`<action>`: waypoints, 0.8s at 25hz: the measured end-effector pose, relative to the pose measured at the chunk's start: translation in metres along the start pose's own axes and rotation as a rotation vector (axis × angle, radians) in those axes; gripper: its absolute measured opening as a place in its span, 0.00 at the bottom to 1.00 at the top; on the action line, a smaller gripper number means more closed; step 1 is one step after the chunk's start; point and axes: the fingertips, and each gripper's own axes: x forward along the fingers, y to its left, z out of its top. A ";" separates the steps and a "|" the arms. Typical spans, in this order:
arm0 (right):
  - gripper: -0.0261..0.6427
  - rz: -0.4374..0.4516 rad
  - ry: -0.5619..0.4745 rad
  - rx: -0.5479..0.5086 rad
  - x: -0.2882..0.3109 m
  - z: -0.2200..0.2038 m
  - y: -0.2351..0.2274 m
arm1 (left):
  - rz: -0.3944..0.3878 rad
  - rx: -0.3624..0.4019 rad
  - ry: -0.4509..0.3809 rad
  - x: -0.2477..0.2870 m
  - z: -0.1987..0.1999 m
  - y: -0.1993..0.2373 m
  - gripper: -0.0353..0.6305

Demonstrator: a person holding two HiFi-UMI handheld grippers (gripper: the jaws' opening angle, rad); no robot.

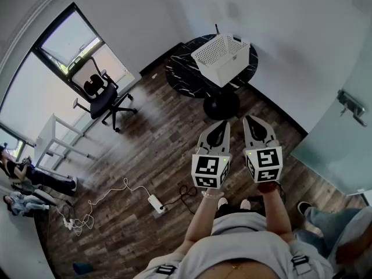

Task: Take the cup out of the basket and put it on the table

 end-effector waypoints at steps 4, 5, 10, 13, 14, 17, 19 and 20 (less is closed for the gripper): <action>0.05 -0.001 0.002 -0.007 0.002 0.000 -0.007 | 0.001 0.001 0.004 0.007 0.000 -0.004 0.06; 0.05 0.002 0.001 -0.006 0.002 0.000 -0.009 | 0.001 0.002 0.004 0.008 0.000 -0.005 0.06; 0.05 0.024 -0.008 -0.014 0.001 0.000 -0.014 | 0.010 0.006 0.002 0.013 0.001 -0.012 0.06; 0.05 0.035 -0.010 -0.012 0.002 0.000 -0.019 | 0.016 0.004 0.001 0.018 0.001 -0.015 0.06; 0.05 0.038 -0.010 -0.012 0.002 0.000 -0.021 | 0.019 0.003 0.003 0.020 0.001 -0.015 0.06; 0.05 0.046 -0.014 -0.010 0.002 0.000 -0.028 | 0.027 -0.002 0.007 0.024 -0.001 -0.019 0.06; 0.05 0.049 -0.018 -0.008 0.001 -0.001 -0.032 | 0.026 -0.003 0.006 0.027 -0.001 -0.021 0.06; 0.05 0.049 -0.018 -0.008 0.001 -0.002 -0.034 | 0.024 -0.005 0.006 0.029 -0.002 -0.021 0.06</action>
